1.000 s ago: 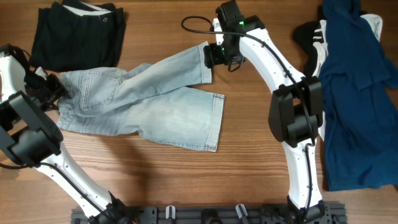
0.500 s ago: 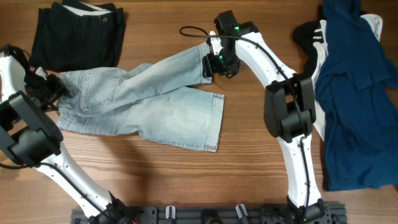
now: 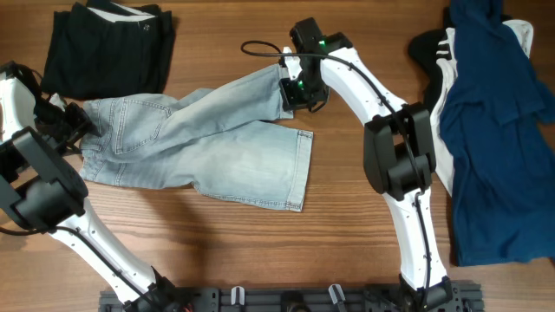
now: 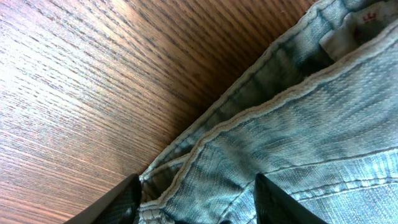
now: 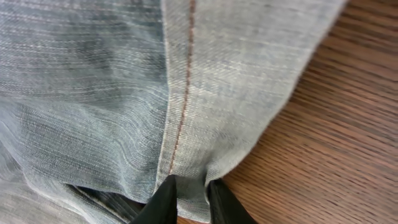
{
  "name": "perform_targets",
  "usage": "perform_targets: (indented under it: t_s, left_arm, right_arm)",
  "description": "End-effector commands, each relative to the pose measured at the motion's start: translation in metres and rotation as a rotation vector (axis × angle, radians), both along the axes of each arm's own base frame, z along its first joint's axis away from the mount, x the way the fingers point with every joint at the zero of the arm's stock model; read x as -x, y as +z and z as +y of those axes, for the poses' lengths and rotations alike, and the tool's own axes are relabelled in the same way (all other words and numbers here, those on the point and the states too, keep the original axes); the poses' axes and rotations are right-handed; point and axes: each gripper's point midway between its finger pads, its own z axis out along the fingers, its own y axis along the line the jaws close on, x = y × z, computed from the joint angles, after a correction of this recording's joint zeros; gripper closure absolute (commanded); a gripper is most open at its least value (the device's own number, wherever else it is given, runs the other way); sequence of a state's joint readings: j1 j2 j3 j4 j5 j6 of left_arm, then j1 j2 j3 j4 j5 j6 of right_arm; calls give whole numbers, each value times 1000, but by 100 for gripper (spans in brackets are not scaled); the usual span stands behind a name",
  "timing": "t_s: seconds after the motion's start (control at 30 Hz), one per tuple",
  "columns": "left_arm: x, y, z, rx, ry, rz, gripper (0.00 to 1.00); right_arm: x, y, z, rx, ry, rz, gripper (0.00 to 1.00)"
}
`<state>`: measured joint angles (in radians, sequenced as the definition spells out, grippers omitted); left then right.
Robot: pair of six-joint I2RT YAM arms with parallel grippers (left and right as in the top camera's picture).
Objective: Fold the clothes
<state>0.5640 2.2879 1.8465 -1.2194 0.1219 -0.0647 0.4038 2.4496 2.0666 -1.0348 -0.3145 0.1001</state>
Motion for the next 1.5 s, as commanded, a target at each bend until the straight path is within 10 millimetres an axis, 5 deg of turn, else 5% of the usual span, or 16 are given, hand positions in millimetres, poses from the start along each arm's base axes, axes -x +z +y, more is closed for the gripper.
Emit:
perform_targets:
  t_s: [0.0,0.13,0.17,0.2,0.23,0.37,0.5,0.67,0.77,0.83,0.9,1.03,1.17,1.47]
  left_arm:
    - [4,-11,-7,42,6,22,43]
    - [4,-12,-7,42,6,21,62]
    - [4,-11,-7,42,6,21,71]
    - [3,-11,-8,44,6,18,91]
    - [3,-9,-8,47,6,15,96]
    - [-4,17,-20,96,14,-58,96]
    - [-7,56,-20,62,35,-126,96]
    - [-1,75,-23,52,38,-141,96]
    - [3,75,-26,62,38,-123,96]
    - [1,74,-24,58,38,-131,96]
    - [0,74,-24,57,38,-132,96]
    - [0,74,-24,57,38,-132,96]
    - [0,74,-24,57,38,-132,96]
    - [-2,74,-23,54,52,-138,96]
  right_arm:
    - [4,-6,3,-14,-2,28,87]
    - [0,-7,0,5,-40,24,96]
    - [-2,-5,-2,12,-58,20,96]
    - [-5,-3,-4,15,-69,13,96]
    - [-8,3,-5,9,-89,6,96]
    - [-20,57,-12,-33,-139,-78,96]
    - [-9,115,-17,-59,-141,-133,96]
    - [22,144,-29,-33,-164,-82,96]
    - [31,136,-40,32,-173,-45,92]
    - [33,119,-42,47,-168,-21,53]
    - [31,91,-41,54,-161,-9,39]
    - [37,37,-29,3,-147,58,36]
    - [42,4,-18,-47,-103,124,37]
    - [36,7,-7,-135,-19,86,35]
